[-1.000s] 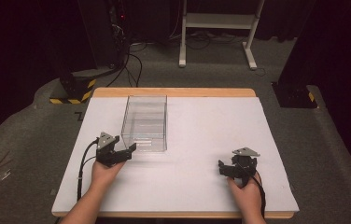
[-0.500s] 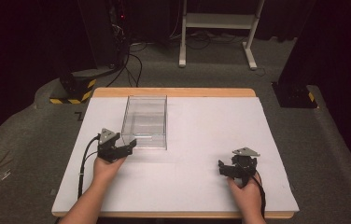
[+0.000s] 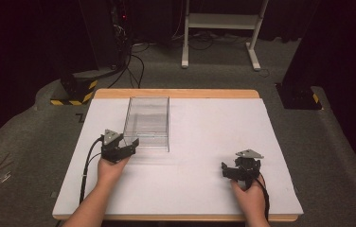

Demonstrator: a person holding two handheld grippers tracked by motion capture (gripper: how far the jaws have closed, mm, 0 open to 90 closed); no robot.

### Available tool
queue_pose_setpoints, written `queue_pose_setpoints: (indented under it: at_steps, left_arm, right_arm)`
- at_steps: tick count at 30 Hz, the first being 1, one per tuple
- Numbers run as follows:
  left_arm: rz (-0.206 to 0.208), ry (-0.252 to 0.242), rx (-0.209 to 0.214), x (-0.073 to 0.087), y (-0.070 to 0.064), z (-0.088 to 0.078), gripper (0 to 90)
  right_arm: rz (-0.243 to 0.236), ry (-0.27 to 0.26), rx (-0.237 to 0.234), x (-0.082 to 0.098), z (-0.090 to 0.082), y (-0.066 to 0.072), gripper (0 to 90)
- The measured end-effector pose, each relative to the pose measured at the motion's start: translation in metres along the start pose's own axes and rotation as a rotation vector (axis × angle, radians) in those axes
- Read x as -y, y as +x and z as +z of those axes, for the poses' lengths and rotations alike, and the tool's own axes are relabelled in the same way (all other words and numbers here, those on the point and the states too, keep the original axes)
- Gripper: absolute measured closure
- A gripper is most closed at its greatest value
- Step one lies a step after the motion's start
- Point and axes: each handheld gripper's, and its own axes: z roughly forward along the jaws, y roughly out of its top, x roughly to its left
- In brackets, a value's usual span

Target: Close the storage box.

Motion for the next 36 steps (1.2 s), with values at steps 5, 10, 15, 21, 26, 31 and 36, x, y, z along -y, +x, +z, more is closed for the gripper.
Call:
queue_pose_setpoints:
  at_steps: [5, 10, 15, 21, 26, 31, 36]
  left_arm:
    - [0.0, 0.0, 0.001, 0.001, -0.001, 0.0, 26.8]
    - [-0.006, 0.001, 0.011, 0.001, 0.0, -0.001, 26.5]
    - [-0.002, 0.003, 0.042, 0.0, 0.0, -0.004, 21.3]
    - [0.001, 0.012, 0.06, -0.001, -0.003, -0.011, 19.8]
    - [0.007, 0.023, 0.065, -0.002, -0.005, -0.017, 19.3]
    - [0.021, 0.041, 0.067, -0.001, -0.006, -0.022, 18.4]
    - [0.028, 0.031, 0.082, 0.001, -0.008, -0.03, 19.0]
  right_arm:
    - [-0.003, -0.001, 0.0, 0.0, 0.0, 0.0, 9.6]
    - [0.0, 0.0, 0.0, 0.0, 0.0, 0.0, 9.6]
    - [0.0, 0.0, 0.0, 0.0, 0.0, 0.0, 9.6]
    - [-0.001, 0.0, 0.0, 0.0, 0.0, 0.0, 9.6]
    - [-0.002, 0.0, 0.001, 0.0, 0.0, 0.0, 9.6]
    - [-0.001, 0.0, 0.001, 0.0, 0.0, 0.0, 9.6]
    - [-0.002, 0.0, 0.0, 0.0, 0.0, 0.0, 9.6]
